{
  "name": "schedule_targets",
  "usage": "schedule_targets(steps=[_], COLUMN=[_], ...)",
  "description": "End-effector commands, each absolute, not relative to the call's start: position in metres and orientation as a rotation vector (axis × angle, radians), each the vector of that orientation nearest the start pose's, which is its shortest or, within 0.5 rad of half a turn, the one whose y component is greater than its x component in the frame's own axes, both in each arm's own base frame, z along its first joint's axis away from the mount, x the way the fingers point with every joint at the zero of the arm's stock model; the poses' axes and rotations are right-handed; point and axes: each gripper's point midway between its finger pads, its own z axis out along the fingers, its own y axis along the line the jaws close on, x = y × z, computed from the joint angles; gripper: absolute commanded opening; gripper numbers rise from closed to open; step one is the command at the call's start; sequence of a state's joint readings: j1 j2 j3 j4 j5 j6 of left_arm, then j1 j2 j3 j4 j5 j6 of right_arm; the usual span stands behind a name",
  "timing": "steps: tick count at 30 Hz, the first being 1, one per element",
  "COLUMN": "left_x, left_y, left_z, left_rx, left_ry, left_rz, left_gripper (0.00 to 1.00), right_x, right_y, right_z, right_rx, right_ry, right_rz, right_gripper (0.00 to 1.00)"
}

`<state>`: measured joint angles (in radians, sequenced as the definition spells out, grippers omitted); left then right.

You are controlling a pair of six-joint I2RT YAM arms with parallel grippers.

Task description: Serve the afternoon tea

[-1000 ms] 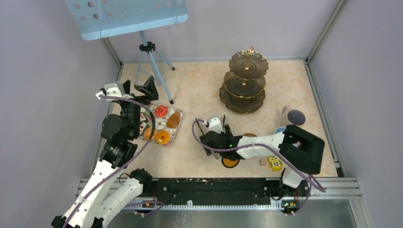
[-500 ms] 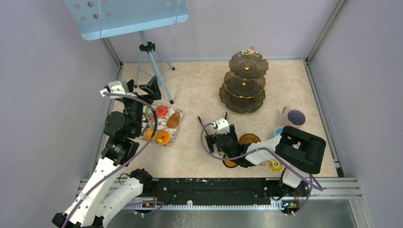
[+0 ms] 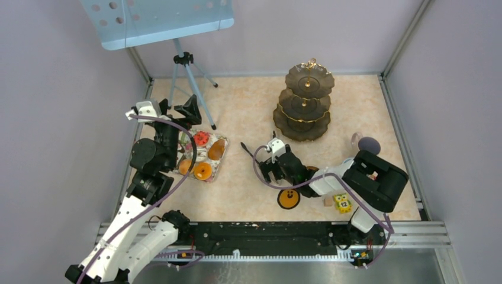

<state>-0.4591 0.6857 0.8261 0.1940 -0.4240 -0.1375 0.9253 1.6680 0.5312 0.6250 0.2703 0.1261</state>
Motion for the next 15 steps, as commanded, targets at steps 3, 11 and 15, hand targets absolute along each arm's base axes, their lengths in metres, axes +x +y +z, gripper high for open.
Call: schedule_targets(steps=[3,11,15], left_x=[0.288,0.293,0.292], left_y=[-0.068,-0.072,-0.072], left_z=[0.415,0.41,0.411], left_rx=[-0.178,-0.165,-0.166], left_ry=[1.246,1.261,1.259], left_rz=[-0.259,-0.264,-0.264], left_gripper=[0.99,0.99,0.99], right_x=[0.258,0.257,0.256], right_y=[0.297,0.295,0.302], right_z=[0.043,0.02,0.009], right_rx=[-0.63,-0.457,-0.51], right_ry=[1.965,1.99,1.927], right_rz=[0.45,0.208,0.15], right_gripper=[0.97,0.98,0.98])
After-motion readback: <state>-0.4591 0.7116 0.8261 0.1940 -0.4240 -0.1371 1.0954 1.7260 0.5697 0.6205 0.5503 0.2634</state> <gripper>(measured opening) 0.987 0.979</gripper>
